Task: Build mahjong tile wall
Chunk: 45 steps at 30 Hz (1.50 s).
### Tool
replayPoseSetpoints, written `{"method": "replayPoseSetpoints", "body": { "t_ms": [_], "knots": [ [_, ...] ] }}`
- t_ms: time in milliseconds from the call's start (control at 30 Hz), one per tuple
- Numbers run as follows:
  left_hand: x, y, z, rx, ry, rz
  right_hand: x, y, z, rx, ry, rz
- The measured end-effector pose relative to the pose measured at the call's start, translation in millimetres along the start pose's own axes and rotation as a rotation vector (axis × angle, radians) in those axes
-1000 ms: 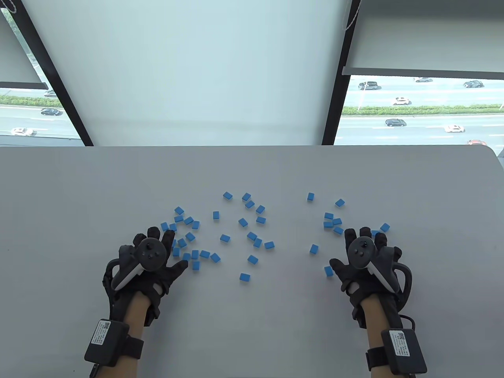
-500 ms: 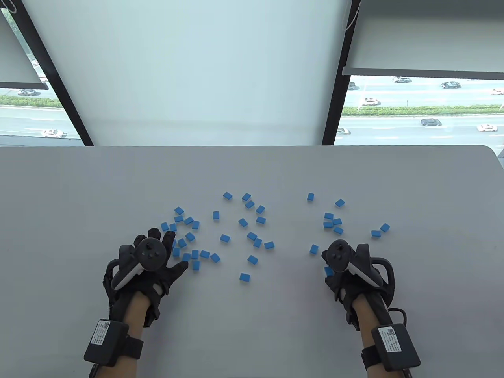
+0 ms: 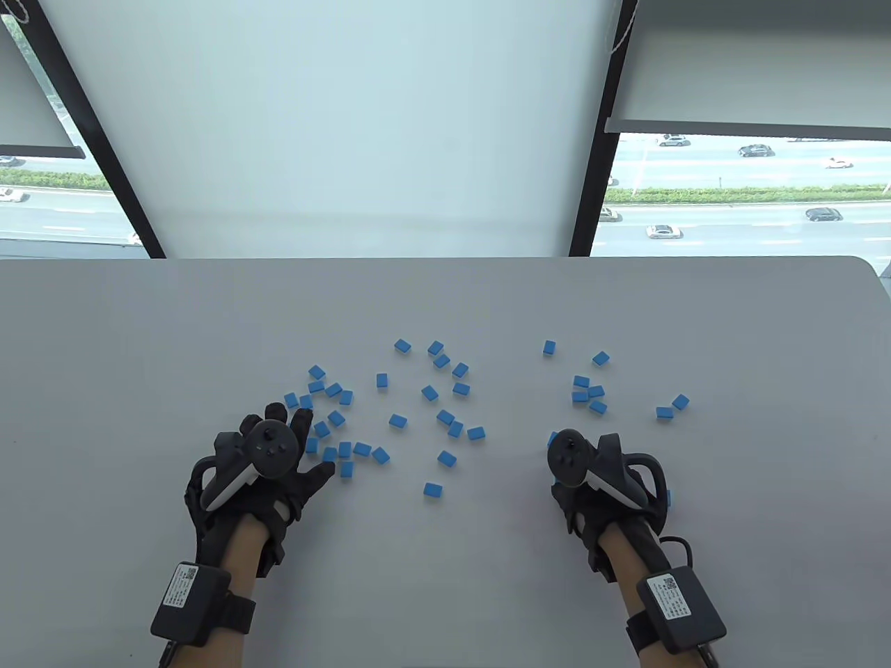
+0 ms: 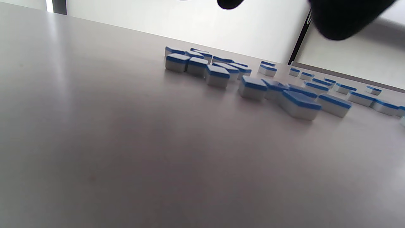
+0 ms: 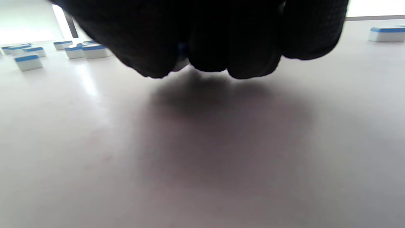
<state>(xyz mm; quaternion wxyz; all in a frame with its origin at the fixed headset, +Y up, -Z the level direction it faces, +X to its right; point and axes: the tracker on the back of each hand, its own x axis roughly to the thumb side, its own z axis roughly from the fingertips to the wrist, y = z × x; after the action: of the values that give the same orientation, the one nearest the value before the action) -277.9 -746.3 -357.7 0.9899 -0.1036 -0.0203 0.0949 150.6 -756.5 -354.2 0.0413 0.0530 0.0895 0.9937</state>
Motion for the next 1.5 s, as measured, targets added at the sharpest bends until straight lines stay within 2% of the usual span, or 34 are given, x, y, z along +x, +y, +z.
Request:
{"method": "replayPoseSetpoints", "body": {
  "t_ms": [433, 500, 600, 733, 900, 1100, 1300, 1400, 1500],
  "knots": [
    [0.4, 0.4, -0.5, -0.007, 0.007, 0.002, 5.8, 1.2, 1.7, 0.007, -0.006, 0.024],
    [-0.5, 0.9, -0.1, -0.005, 0.008, 0.01, 2.1, -8.7, 6.1, 0.0, 0.0, -0.004],
    [-0.8, 0.8, -0.1, -0.01, 0.01, 0.014, -2.6, -30.3, 5.8, -0.082, 0.034, -0.014],
    [-1.0, 2.5, -0.6, -0.003, 0.011, 0.008, -8.3, -48.7, -15.4, -0.077, 0.096, 0.016],
    [-1.4, 2.0, -0.3, -0.007, 0.013, 0.005, -10.5, -39.3, -47.6, 0.007, 0.141, 0.043],
    [-1.2, 2.4, -0.6, -0.005, 0.012, -0.001, 0.1, -26.0, -65.8, 0.092, 0.142, 0.086],
    [-1.5, 2.2, -0.2, -0.007, 0.016, 0.001, 2.5, -19.6, -68.2, 0.123, 0.141, 0.08],
    [-1.0, 2.1, -0.4, -0.009, 0.013, -0.002, 1.5, -19.5, -64.4, 0.1, 0.111, 0.1],
    [-0.6, 2.1, -0.6, -0.01, 0.009, -0.001, -2.5, -30.0, -52.5, 0.043, 0.087, 0.073]
  ]
}}
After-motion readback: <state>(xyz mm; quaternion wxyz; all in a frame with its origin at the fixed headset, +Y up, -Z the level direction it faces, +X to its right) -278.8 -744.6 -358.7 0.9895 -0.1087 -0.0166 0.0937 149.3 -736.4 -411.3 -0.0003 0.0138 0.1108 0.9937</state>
